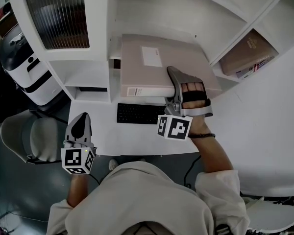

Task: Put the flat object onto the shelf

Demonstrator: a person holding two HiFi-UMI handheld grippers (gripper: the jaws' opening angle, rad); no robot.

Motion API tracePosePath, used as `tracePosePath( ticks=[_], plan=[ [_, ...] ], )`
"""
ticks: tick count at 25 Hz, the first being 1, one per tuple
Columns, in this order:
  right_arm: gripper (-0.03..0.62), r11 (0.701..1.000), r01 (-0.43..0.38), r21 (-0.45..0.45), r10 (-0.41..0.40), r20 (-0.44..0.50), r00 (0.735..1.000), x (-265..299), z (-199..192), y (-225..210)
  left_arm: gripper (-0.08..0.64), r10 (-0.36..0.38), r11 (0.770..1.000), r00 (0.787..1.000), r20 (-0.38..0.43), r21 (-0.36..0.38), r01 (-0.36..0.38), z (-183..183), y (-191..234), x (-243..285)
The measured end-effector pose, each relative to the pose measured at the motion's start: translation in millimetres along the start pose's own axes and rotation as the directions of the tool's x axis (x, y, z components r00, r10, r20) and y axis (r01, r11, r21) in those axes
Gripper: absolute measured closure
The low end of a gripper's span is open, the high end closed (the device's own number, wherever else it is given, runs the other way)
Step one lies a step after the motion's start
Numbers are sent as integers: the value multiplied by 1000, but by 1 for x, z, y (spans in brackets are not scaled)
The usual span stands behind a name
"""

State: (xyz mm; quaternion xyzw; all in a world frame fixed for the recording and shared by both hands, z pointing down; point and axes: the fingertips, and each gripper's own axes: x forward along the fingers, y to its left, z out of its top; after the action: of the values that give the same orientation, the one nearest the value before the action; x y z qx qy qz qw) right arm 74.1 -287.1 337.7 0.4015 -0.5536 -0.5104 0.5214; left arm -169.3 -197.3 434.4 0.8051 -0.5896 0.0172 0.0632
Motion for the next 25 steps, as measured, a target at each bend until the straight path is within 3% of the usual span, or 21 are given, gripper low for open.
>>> tracePosePath(
  ticks=[25],
  plan=[
    [230,993,-112,43,111,28,993,69,1,31,568,18,1000,999,-30,-2,-19,-5,9,29]
  ],
)
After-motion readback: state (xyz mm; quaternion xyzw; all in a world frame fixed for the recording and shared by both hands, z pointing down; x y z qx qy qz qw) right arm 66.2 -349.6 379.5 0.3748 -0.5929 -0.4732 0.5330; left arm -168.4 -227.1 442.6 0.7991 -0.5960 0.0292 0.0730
